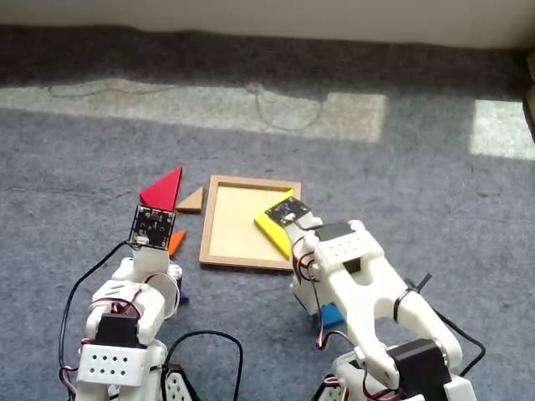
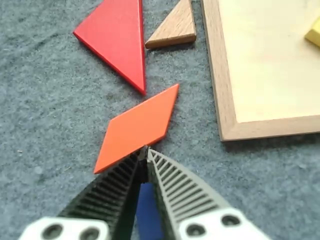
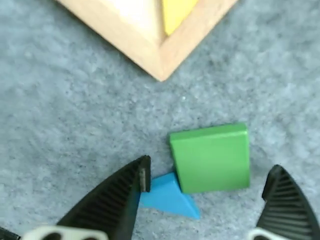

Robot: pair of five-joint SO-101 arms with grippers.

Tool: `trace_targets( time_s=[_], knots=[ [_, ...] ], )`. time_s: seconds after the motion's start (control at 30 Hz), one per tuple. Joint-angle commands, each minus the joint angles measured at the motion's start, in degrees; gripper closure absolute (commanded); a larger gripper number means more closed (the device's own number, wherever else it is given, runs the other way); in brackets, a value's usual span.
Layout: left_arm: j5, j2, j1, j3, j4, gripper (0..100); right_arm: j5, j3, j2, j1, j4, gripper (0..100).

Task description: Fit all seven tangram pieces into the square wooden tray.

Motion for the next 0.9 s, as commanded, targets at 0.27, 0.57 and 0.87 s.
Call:
trace_targets(
  time_s=[0.27,0.57,0.87],
  knots=[
    [0.35,-0.48,-0.57,1.54,0.35,99,0.7,0.13,-2.15,3.65,-4.18,82.7],
    [0.35,-0.48,-0.57,1.54,0.35,99,0.44,-0.4,-2.77,3.65,-3.47,83.3],
    [0.35,-0.48,-0.57,1.54,0.35,99,-0.53,-16.22,-3.91,3.3,7.52,83.3]
  ],
)
